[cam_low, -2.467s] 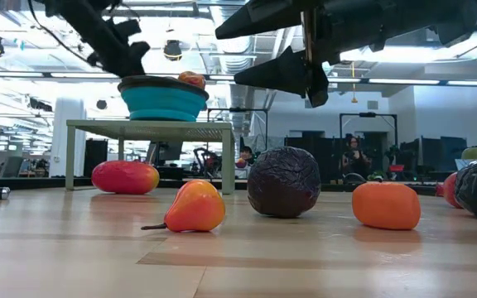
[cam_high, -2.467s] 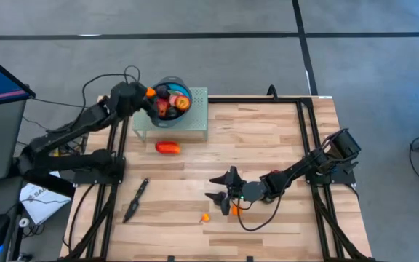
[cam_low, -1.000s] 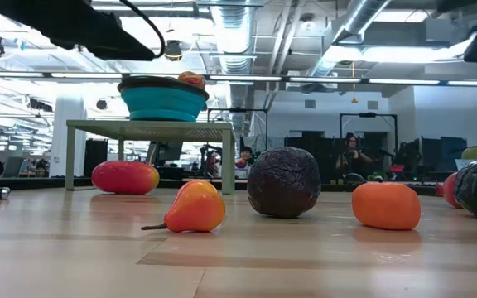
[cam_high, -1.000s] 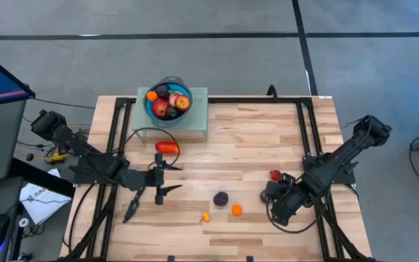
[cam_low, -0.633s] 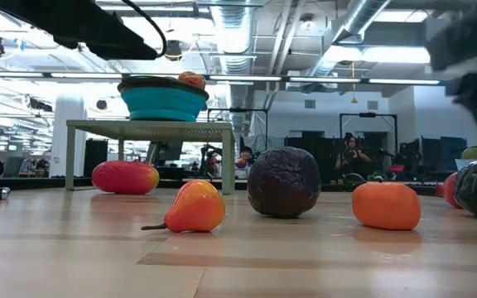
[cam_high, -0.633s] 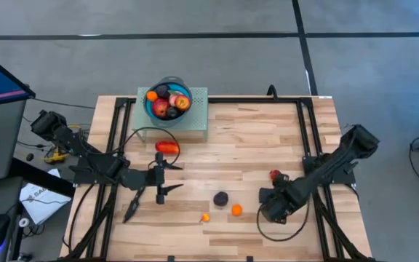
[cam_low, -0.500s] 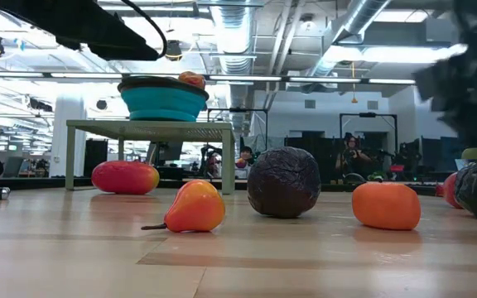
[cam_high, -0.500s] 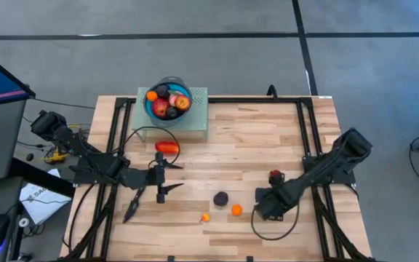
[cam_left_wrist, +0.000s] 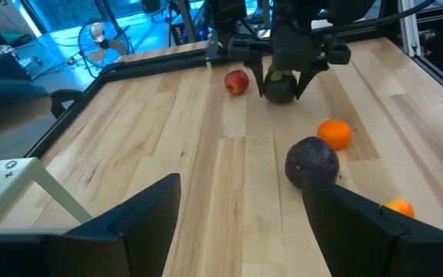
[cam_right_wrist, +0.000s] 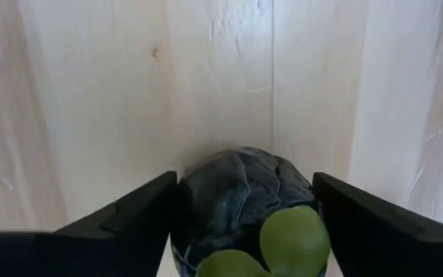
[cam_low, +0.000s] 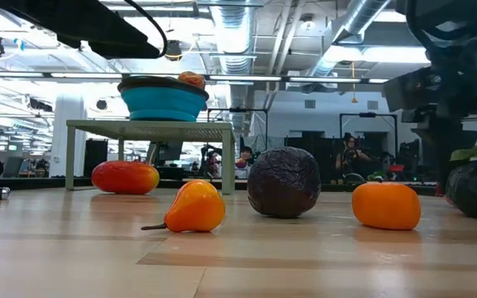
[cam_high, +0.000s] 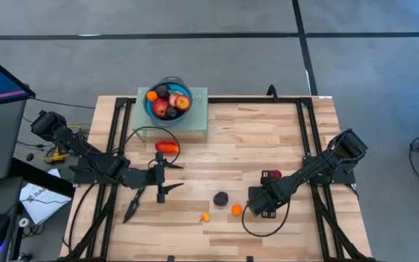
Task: Pick & Place Fruit
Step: Put the violet mangosteen into the blue strainer bowl on the shelf
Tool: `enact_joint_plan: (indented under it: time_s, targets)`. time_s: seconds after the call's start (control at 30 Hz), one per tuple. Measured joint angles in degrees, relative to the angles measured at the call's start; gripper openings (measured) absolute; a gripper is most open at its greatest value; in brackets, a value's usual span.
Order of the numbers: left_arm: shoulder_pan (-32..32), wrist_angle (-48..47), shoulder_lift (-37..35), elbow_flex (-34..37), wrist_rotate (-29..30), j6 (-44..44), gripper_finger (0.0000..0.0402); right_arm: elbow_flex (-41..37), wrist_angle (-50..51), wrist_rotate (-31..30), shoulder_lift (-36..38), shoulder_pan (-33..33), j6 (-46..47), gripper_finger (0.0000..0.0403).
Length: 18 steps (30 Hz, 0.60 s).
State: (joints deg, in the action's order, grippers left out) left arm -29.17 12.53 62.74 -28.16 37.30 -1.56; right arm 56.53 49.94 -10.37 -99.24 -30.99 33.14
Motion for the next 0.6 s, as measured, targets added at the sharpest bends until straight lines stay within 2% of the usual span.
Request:
enact_joint_plan:
  time_s: [0.17, 0.27, 0.37, 0.47, 0.53, 0.6]
  targets:
    - [-1.56, -2.68, -2.88, -0.40, 0.11, -1.44, 0.0264, 1.22, 0.29, 3.90, -0.02, 0.36, 1.60, 0.0277]
    - [-5.86, -8.37, -9.50, -1.88, 0.18, -8.34, 0.0264, 7.90, -4.18, -0.24, -0.04, 3.81, -1.62, 0.0275]
    - [-11.30, -15.01, -14.63, -1.46, 2.74, -16.87, 0.0264, 18.18, -9.53, -6.60, -0.04, 10.53, -14.15, 0.0274]
    - [-15.91, -19.64, -17.80, 0.74, 5.82, -25.33, 0.0264, 31.03, -16.91, -7.48, -0.82, 18.31, -28.89, 0.0274]
    - [-17.65, -20.23, -18.95, 2.58, 6.26, -30.45, 0.0264, 40.17, -19.52, -5.49, -2.81, 23.77, -37.32, 0.0274]
    - [-18.44, -20.07, -19.19, 4.11, 6.46, -34.49, 0.0264, 50.52, -20.56, 0.14, -6.27, 29.20, -43.36, 0.0274]
